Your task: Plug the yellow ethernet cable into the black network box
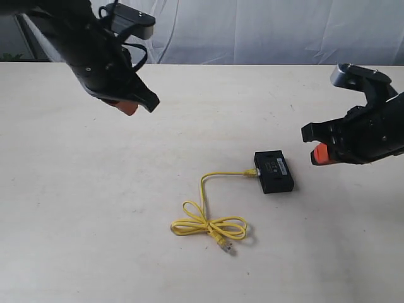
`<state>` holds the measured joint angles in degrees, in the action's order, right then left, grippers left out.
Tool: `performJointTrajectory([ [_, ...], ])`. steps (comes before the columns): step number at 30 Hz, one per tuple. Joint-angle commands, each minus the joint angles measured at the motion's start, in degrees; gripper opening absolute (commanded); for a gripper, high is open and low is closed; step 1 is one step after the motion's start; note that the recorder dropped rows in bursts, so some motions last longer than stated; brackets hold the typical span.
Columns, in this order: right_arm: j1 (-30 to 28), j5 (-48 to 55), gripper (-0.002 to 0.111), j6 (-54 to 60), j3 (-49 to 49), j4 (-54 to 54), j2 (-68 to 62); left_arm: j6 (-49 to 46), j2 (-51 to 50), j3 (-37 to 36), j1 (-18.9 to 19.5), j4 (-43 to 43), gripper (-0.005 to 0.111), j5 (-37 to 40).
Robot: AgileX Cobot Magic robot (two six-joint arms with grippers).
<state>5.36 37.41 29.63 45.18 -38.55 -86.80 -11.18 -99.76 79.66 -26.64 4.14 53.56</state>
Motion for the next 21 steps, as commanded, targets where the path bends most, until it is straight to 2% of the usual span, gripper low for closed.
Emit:
performJointTrajectory([
  [1, -0.24, 0.77, 0.000, 0.07, -0.35, 1.15, 3.96, 2.05, 5.22, -3.52, 1.18, -0.03, 0.000, 0.26],
  [10, -0.24, 2.94, 0.000, -0.22, -0.35, 3.96, 10.52, 2.51, 15.86, -11.08, 1.44, -0.57, 0.000, -0.48],
  [13, -0.24, 3.02, 0.000, -3.34, -0.35, 7.35, 13.25, 6.55, 19.33, -14.51, 2.32, -3.16, 0.000, -2.61],
  [21, -0.24, 3.43, 0.000, -12.56, -0.35, 19.41, 20.42, 8.41, 27.86, -22.42, 10.20, -4.14, 0.000, -3.69],
])
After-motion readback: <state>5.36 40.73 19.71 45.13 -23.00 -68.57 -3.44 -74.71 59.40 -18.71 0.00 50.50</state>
